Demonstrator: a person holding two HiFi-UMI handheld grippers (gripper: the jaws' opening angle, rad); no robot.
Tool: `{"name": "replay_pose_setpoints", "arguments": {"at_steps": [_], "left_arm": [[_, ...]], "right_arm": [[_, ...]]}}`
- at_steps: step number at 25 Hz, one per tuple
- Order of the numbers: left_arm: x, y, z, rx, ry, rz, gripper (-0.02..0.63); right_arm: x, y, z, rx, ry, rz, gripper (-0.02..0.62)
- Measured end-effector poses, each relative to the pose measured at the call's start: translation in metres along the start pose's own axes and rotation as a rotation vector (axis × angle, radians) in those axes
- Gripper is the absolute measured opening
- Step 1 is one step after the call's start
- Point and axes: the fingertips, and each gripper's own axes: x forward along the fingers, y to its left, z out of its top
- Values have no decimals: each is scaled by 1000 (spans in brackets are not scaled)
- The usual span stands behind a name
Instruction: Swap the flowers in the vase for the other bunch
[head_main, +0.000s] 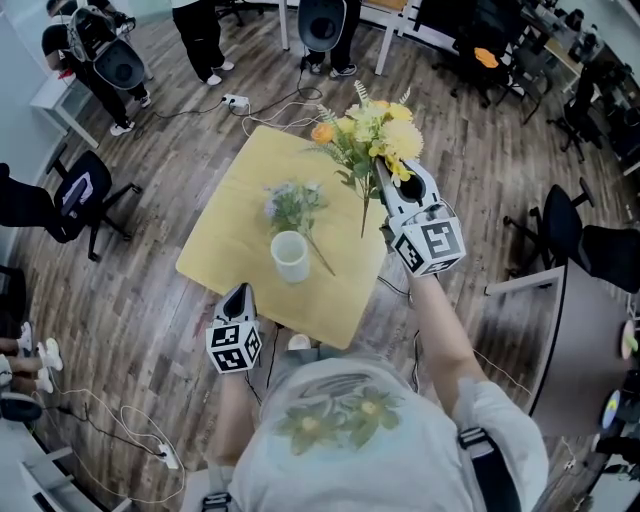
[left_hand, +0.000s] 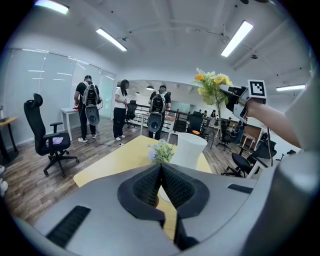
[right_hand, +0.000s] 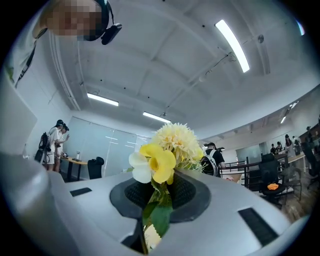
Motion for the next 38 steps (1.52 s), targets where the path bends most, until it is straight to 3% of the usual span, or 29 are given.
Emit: {"name": "replay_pose_setpoints", "arguments": {"at_steps": [25,31,38], "left_arm": [[-29,-15,-10,-15,-11,49,17],[-39,23,-18,-28,-8,56,17],[-50,41,-24,-42,-9,81,17]], "right_arm": [[2,68,53,66,-140,192,87],[27,123,49,59,-144,248,87],[36,156,28,81,-121,312,87]]}}
